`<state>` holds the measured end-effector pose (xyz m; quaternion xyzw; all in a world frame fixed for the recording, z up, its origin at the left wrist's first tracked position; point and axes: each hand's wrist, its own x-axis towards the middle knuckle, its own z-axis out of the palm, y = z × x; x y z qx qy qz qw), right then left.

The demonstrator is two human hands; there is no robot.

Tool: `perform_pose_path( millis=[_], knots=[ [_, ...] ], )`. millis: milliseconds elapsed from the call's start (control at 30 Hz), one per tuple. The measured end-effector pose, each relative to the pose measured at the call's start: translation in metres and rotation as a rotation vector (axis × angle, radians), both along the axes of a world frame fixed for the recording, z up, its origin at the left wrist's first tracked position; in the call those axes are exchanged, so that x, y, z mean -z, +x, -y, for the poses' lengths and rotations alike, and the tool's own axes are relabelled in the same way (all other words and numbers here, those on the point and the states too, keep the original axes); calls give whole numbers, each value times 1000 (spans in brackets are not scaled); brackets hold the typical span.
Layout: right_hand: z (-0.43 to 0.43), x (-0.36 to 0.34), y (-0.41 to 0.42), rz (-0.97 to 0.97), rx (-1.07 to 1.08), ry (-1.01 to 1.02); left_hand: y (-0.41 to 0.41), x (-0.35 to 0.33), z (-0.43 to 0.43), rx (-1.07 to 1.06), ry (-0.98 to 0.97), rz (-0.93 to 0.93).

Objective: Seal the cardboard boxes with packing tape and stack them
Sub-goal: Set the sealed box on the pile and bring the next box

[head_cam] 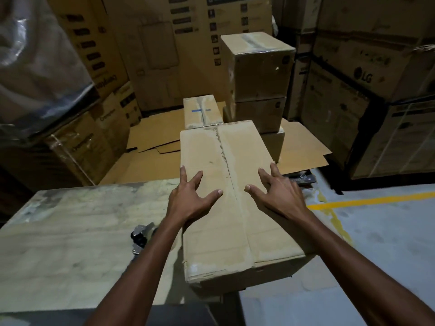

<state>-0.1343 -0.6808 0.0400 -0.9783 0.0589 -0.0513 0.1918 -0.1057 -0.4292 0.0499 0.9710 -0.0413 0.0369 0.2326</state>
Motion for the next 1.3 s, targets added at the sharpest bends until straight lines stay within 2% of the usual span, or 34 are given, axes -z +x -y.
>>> perform_pose_path(
  millis=[233, 467, 667, 1000, 1300],
  knots=[
    [-111, -24, 40, 47, 65, 32, 61, -32, -105, 76, 42, 50],
    [-193, -33, 51, 74, 101, 34, 85, -36, -186, 107, 34, 69],
    [-279, -37, 36, 126, 85, 22, 65, -42, -277, 111, 12, 105],
    [-461, -53, 13, 145, -34, 37, 15, -55, -464, -26, 16, 108],
    [-610, -19, 45, 83, -37, 10, 52, -11, -612, -48, 0, 20]
  ],
)
